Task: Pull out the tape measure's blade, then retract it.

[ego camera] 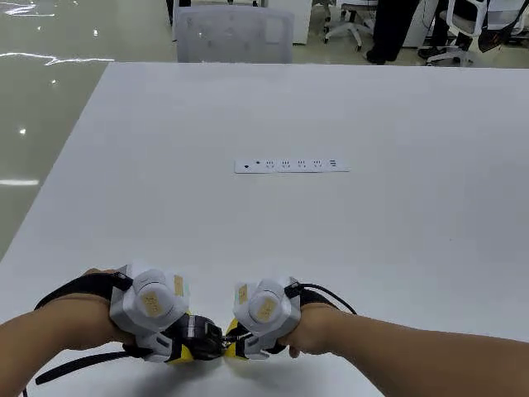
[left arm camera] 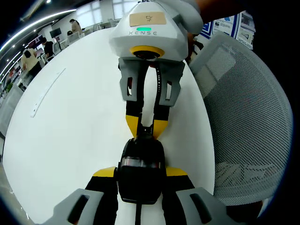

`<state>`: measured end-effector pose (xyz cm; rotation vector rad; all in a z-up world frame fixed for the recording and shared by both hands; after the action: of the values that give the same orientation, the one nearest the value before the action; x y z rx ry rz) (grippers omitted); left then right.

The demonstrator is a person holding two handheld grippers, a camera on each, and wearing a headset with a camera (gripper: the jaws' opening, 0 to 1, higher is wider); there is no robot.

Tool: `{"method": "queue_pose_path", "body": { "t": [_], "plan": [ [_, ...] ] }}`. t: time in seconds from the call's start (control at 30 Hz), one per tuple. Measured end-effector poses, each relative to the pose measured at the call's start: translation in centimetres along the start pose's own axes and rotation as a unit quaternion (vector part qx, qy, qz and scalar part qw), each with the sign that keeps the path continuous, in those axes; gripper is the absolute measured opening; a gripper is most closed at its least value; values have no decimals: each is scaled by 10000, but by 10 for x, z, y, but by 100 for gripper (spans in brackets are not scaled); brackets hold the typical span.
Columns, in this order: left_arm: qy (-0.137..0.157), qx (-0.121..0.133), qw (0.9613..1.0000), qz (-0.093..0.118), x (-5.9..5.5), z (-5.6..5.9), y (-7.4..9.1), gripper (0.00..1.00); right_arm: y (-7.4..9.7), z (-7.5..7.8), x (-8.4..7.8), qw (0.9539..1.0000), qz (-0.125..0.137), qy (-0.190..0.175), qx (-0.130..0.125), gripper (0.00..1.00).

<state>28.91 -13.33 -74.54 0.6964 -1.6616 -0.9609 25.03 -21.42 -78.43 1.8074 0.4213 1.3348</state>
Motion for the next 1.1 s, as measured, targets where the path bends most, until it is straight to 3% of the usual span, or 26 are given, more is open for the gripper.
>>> {"method": "queue_pose_path", "body": {
  "t": [1.1],
  "plan": [
    [70, 40, 10000, 8, 1, 0, -1, 32, 18, 1, -22, 9998, -110, -148, -50, 13]
  ]
}}
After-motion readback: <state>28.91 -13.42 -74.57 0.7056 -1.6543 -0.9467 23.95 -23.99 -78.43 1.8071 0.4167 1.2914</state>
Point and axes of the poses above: the centre of the closed fingertips' face, and the gripper's own axes: y roughly backward along the fingers, z roughly to its right, x roughly out of its top, the point moved 5 cm from there along y, roughly backward along the fingers, and after that the axes turned 6 degrees about x, right-handed, at the moved point
